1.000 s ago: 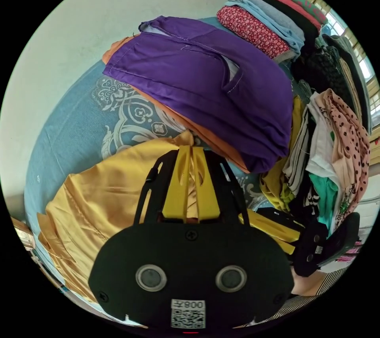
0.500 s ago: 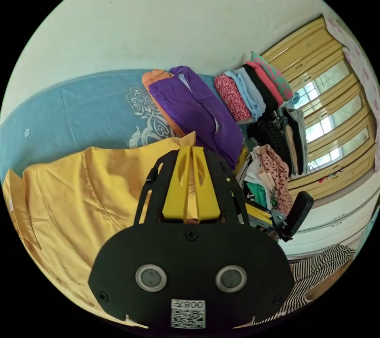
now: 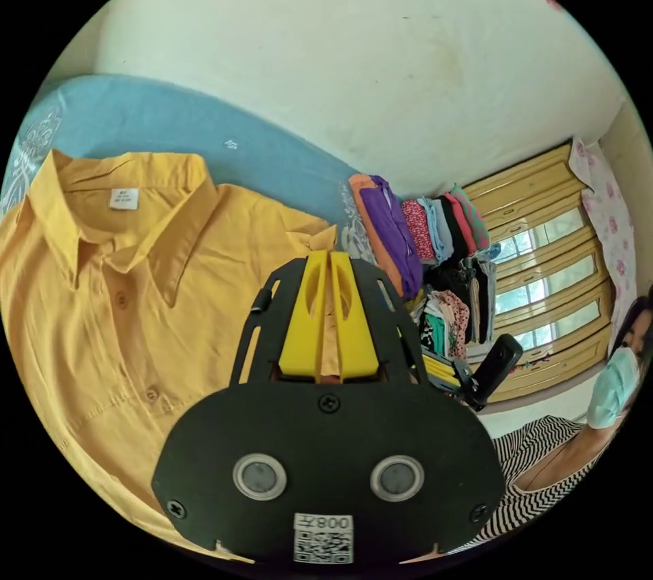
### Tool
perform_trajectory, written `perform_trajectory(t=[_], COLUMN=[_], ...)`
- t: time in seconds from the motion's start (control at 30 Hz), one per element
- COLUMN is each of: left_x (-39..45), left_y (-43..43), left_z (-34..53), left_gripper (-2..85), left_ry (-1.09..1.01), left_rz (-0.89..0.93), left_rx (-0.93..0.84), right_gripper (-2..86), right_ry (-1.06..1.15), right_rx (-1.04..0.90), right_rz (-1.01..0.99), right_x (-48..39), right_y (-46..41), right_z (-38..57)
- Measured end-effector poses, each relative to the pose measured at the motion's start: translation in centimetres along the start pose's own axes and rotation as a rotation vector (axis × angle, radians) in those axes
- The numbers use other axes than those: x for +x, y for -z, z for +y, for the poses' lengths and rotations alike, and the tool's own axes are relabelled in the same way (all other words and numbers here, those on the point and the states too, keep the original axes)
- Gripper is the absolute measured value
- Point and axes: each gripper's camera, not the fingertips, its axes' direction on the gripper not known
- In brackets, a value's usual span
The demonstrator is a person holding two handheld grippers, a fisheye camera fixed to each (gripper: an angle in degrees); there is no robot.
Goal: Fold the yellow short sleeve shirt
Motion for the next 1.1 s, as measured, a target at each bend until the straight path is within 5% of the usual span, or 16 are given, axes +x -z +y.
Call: perform_trajectory(t=[0.47,0.9,1.1], left_x=[-4.4,-0.8,0.2], left_y=[11.0,17.3,22.9], left_z=[2.1,4.3,6.3], left_gripper=[1.1,0.3,0.3], left_ry=[0.108,-0.050,-0.075], left_rz=[-0.096,-0.325,-0.260], left_rx=[-0.005,-0.116,-0.060], right_gripper=[0.9,1.4,0.9], right_ry=[0.043,0.005,0.002], right_rx=[-0.296,-0.355,-0.297], right_rz=[-0.071,-0.147,-0.178], right_x=[-0.8,1.3,2.2], right_y=[-12.5,-16.8,-15.8], right_z=[-0.6,-1.4,-2.0])
